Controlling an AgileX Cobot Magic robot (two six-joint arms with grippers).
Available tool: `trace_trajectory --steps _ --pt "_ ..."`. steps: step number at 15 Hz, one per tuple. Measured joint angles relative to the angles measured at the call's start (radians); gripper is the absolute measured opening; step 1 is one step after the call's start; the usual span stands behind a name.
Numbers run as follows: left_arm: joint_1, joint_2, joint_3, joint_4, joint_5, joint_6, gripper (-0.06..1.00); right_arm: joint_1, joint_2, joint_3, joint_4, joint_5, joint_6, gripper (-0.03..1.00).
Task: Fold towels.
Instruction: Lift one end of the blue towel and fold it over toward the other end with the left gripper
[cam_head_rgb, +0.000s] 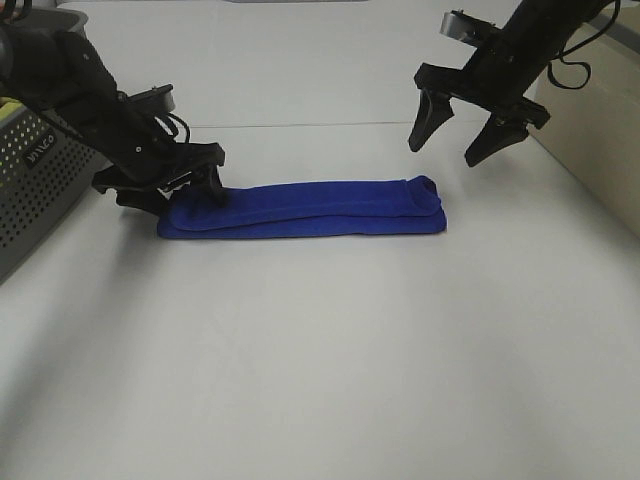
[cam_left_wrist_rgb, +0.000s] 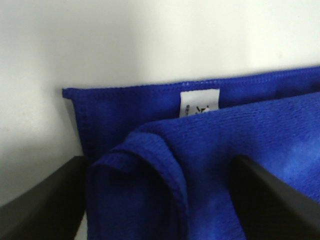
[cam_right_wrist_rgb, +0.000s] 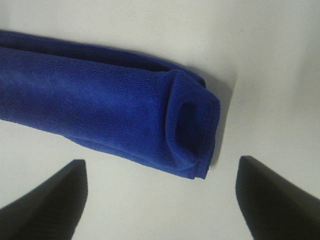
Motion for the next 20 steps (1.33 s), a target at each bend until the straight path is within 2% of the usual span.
trace_trajectory --steps 1,4,6,7,8,10,12,14,15,18,20 --pt "0.000 0.002 0.000 -0.006 -0.006 -0.001 0.66 0.000 0.000 0.000 -0.001 -0.002 0.000 0.77" --pt "-0.001 0.013 0.000 -0.016 -0.002 -0.039 0.13 0.000 0.000 0.000 -0.003 -0.002 0.000 0.77" --pt "-0.001 -0.003 0.000 0.033 0.035 -0.067 0.10 0.000 0.000 0.000 -0.003 -0.009 0.000 0.77" --pt "-0.001 -0.003 0.000 0.033 0.035 -0.067 0.10 0.000 0.000 0.000 -0.003 -0.009 0.000 0.77" --pt "-0.001 -0.057 0.001 0.147 0.085 -0.100 0.10 0.000 0.000 0.000 -0.003 -0.020 0.000 0.77" --pt "-0.001 -0.128 -0.008 0.282 0.133 -0.182 0.10 0.000 0.004 0.000 -0.003 -0.020 0.000 0.77" --pt "-0.001 -0.162 -0.087 0.321 0.241 -0.204 0.10 0.000 0.010 0.000 -0.003 -0.020 0.004 0.77" --pt "-0.017 -0.162 -0.195 0.281 0.365 -0.207 0.10 0.000 0.010 0.000 -0.003 -0.020 0.019 0.77" --pt "-0.034 -0.162 -0.242 0.241 0.392 -0.207 0.10 0.000 0.010 0.000 -0.003 -0.019 0.020 0.77" --pt "-0.114 -0.156 -0.282 0.116 0.353 -0.207 0.10 0.000 0.010 0.000 -0.003 -0.019 0.020 0.77" --pt "-0.165 -0.099 -0.285 0.031 0.286 -0.208 0.10 0.000 0.010 0.000 -0.003 -0.019 0.020 0.77"
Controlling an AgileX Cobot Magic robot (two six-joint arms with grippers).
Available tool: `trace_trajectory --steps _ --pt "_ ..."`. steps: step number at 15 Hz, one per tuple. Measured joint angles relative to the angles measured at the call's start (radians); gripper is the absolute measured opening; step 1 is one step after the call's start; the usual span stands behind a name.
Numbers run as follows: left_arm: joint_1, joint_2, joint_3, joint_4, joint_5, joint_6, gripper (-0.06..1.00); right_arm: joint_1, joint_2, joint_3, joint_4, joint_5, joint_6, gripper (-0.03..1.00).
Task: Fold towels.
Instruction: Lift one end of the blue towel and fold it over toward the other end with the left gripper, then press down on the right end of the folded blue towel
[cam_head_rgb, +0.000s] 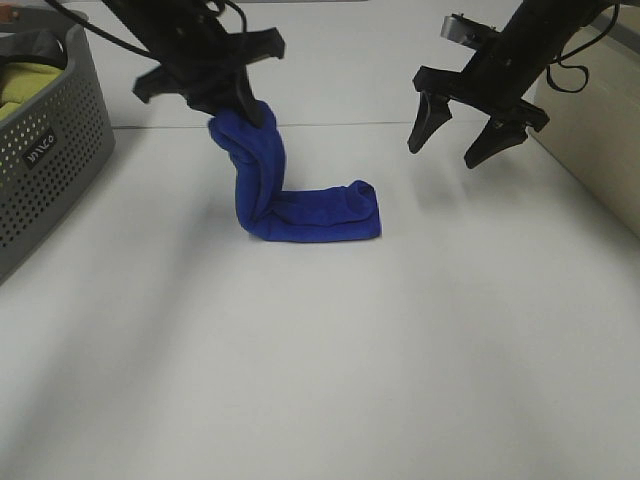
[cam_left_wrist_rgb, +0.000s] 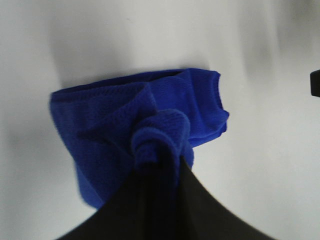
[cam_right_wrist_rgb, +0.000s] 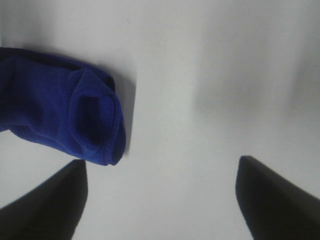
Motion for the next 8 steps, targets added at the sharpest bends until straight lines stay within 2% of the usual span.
trace_trajectory --steps 2,4,6,7,8 --pt "-0.038 0.082 0.000 -0.100 -0.099 -0.019 0.10 0.000 0.000 0.000 0.000 0.000 0.000 0.77" --pt "-0.063 0.138 0.000 -0.142 -0.173 -0.049 0.18 0.000 0.000 0.000 0.000 0.000 0.000 0.77" --pt "-0.068 0.168 0.000 -0.189 -0.220 -0.081 0.42 0.000 0.000 0.000 0.008 0.002 0.000 0.77" --pt "-0.068 0.171 0.000 -0.237 -0.247 -0.077 0.54 0.000 0.000 0.000 0.020 0.014 0.000 0.77" --pt "-0.069 0.171 0.000 -0.289 -0.273 -0.058 0.60 0.000 -0.001 0.000 0.021 0.022 -0.004 0.77"
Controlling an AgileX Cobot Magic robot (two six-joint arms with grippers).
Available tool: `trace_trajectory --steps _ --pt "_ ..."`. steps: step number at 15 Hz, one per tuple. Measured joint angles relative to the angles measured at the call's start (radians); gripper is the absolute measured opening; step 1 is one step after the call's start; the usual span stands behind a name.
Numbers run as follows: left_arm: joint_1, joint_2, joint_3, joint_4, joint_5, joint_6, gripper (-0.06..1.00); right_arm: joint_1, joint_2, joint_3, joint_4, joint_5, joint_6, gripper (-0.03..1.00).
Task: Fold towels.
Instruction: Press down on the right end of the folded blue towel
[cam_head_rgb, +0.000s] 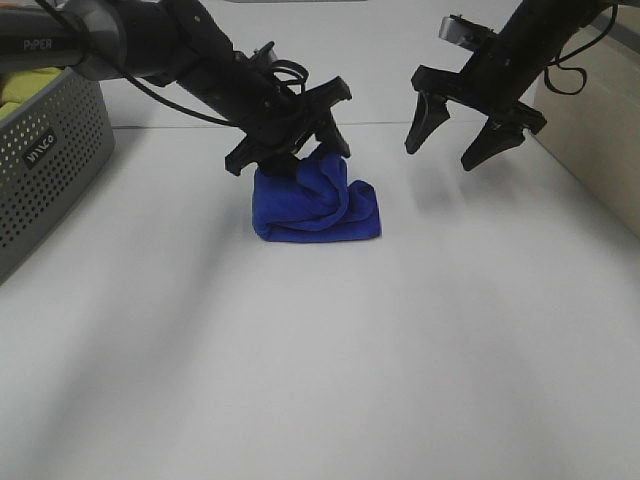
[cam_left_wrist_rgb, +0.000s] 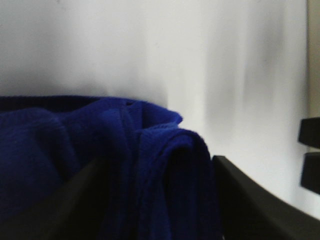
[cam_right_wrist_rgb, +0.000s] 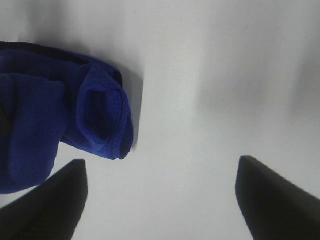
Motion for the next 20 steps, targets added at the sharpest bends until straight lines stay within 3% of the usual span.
trace_trajectory --steps 3,5,8,11,14,16,20 --pt "-0.002 -0.006 0.000 -0.155 -0.043 0.131 0.64 0.000 -0.037 0.000 -0.001 0.030 -0.005 0.77" --pt "0.008 -0.048 0.000 -0.175 -0.043 0.245 0.64 0.000 -0.061 0.000 0.054 0.031 -0.011 0.77" --pt "0.060 -0.134 0.001 -0.170 -0.044 0.348 0.64 0.005 -0.069 0.033 0.247 0.039 -0.085 0.76" --pt "0.157 -0.242 0.001 -0.125 -0.046 0.372 0.64 0.070 -0.068 0.164 0.541 0.040 -0.297 0.76" --pt "0.175 -0.264 0.001 -0.118 -0.031 0.375 0.64 0.126 -0.016 0.220 0.715 -0.025 -0.447 0.76" --pt "0.174 -0.264 0.001 -0.118 0.011 0.375 0.64 0.124 0.040 0.222 0.764 -0.077 -0.473 0.76" --pt "0.174 -0.264 0.001 -0.117 0.043 0.375 0.64 0.108 0.125 0.226 0.762 -0.113 -0.486 0.76"
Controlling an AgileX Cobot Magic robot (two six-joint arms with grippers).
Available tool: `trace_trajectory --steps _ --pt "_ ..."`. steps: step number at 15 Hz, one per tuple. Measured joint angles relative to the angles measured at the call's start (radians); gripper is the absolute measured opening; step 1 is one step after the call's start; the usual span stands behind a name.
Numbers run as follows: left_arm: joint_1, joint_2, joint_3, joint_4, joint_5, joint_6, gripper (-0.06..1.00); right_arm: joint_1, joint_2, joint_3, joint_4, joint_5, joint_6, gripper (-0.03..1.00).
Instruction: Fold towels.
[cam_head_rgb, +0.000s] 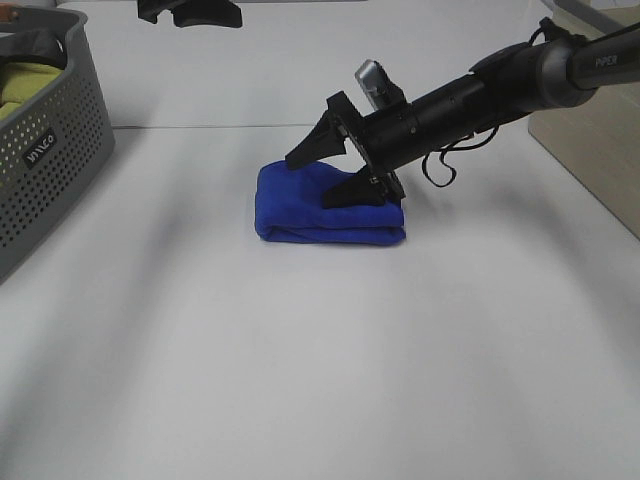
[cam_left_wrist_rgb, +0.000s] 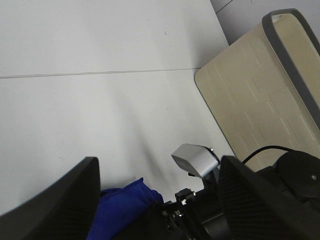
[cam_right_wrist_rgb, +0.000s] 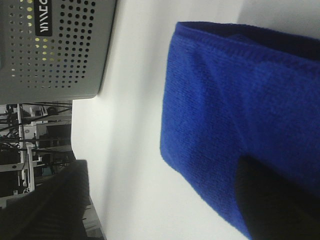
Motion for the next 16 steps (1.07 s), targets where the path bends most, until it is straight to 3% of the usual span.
trace_trajectory --steps 6,9,16 --pt "0.000 -0.007 0.000 0.009 0.077 0.042 0.64 0.000 -0.013 0.004 -0.019 0.054 0.000 0.76" --pt "0.000 -0.065 0.000 0.071 0.153 0.090 0.64 0.000 -0.188 0.004 -0.153 0.092 0.031 0.76" --pt "0.000 -0.270 0.000 0.401 0.457 0.031 0.64 0.001 -0.488 0.004 -0.629 0.143 0.320 0.76"
